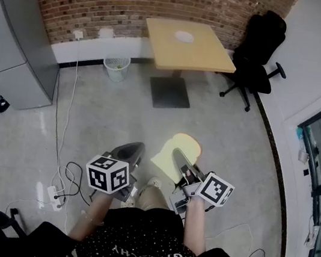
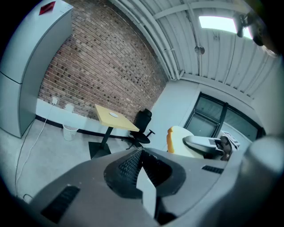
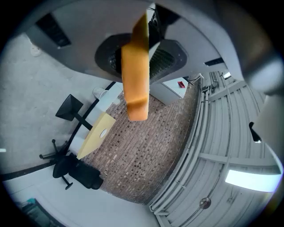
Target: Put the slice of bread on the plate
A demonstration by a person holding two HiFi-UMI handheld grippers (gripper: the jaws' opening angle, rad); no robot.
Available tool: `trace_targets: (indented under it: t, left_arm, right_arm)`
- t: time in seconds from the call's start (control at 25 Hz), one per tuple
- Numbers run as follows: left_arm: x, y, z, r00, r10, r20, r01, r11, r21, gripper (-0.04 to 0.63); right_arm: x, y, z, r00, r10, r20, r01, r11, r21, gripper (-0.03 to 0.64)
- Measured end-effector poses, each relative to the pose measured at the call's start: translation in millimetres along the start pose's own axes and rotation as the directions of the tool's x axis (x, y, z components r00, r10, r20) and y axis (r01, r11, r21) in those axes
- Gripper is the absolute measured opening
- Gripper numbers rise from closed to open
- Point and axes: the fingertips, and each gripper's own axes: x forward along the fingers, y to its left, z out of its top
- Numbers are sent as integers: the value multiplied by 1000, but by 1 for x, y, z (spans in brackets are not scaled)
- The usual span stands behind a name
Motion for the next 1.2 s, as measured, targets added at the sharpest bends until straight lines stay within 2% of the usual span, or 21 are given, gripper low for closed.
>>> trace_targets:
  t: [0.24,0.76,0.88,1.2]
  left_arm:
    - [37,17,11,1000,10,-3,-10,1000,-6,10]
    - [164,34,76,1000,12,26,-12,1000,-4,9]
    - [188,39,80,1000,21,17,-21,1000,-6,9]
    - [244,49,95,1000,22,19,-22,999,-34,9]
  right_arm:
    - [22,-26,28,1000,-6,0,6,1000,8,98]
    - [80,-89,139,1000,9,-21,-9,1000,-9,98]
    - [88,-110,155,999,-9,-30,10,1000,4,98]
    - [111,-145,193,999,15,-35,-14,1000,22,98]
